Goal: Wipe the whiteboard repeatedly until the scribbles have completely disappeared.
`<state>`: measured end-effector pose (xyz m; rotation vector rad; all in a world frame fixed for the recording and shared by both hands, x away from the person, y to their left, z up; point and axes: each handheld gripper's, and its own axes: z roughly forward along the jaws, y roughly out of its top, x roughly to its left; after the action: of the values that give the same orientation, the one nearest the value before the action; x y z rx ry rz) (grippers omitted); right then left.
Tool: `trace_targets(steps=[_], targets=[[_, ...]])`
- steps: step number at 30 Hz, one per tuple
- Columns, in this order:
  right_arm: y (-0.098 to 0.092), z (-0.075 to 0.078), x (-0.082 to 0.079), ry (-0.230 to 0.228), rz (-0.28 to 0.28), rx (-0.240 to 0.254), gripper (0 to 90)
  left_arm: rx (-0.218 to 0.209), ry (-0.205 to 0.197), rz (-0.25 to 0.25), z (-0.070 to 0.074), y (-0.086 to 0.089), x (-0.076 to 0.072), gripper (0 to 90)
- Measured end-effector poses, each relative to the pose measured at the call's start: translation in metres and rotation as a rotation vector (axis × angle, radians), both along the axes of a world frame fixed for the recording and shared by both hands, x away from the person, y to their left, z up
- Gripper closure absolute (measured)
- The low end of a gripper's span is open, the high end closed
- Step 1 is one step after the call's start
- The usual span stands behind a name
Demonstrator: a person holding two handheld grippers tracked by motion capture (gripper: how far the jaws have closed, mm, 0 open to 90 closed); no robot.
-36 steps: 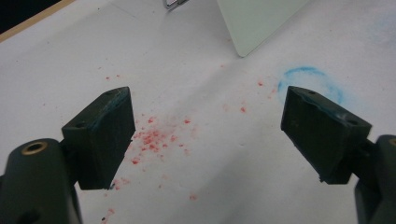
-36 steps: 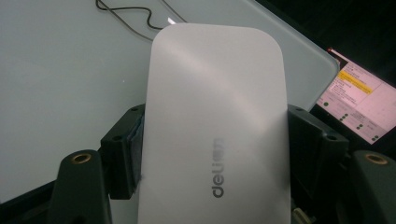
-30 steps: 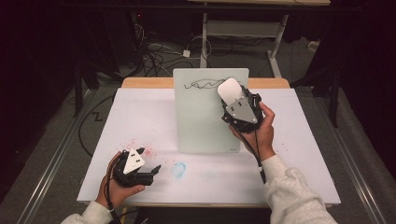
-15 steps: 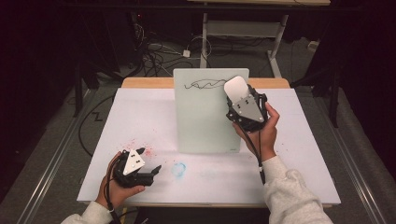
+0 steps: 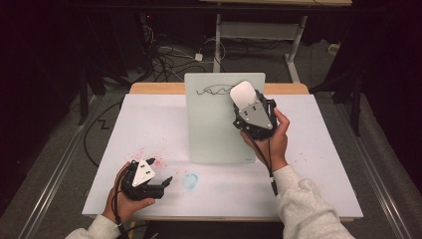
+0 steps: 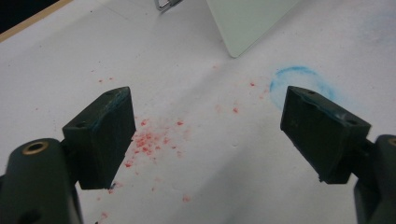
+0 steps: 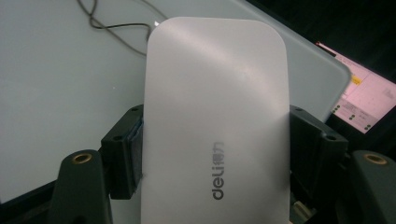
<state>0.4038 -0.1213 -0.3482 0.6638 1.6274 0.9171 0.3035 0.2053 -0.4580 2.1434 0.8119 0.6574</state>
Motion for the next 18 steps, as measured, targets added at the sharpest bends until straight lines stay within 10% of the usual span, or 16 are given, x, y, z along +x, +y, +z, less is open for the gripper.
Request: trace_targets(steps=[7,18], targets=[[0.011,-0.004,-0.002,-0.002,0.008,-0.055,31.0,0.000,-0.012,-0.005,0.001,0.001,0.000,17.3],[0.002,0.004,0.002,-0.014,-0.055,0.033,31.0,-0.006,-0.003,-0.007,0.001,0.000,-0.001,17.3]])
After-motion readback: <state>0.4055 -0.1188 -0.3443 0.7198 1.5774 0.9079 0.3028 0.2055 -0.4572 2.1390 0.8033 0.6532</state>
